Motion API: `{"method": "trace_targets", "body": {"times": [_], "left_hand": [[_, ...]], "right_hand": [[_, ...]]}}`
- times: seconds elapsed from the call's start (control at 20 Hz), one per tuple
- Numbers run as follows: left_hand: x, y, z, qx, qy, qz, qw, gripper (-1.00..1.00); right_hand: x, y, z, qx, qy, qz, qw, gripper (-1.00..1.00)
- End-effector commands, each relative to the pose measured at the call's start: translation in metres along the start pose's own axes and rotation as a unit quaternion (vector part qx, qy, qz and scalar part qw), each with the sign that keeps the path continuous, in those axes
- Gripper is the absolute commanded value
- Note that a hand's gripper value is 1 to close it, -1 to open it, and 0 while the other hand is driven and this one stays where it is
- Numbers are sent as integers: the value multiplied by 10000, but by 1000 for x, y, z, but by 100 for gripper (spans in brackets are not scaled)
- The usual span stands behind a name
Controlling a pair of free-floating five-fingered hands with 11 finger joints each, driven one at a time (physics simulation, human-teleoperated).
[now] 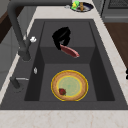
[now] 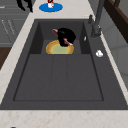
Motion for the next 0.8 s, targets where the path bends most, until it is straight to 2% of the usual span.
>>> {"method": "trace_targets", "body": {"times": [0.0, 0.3, 0.75], "left_hand": [[0, 0, 0, 0, 0, 0, 10000, 0], [0, 0, 0, 0, 0, 0, 10000, 0], [0, 0, 0, 0, 0, 0, 10000, 0]], "right_hand": [[-19, -10, 10, -66, 63, -165, 9998, 100], [-52, -19, 29, -138, -77, -264, 9995, 100], [-105, -34, 60, -186, -103, -340, 9992, 100]]}}
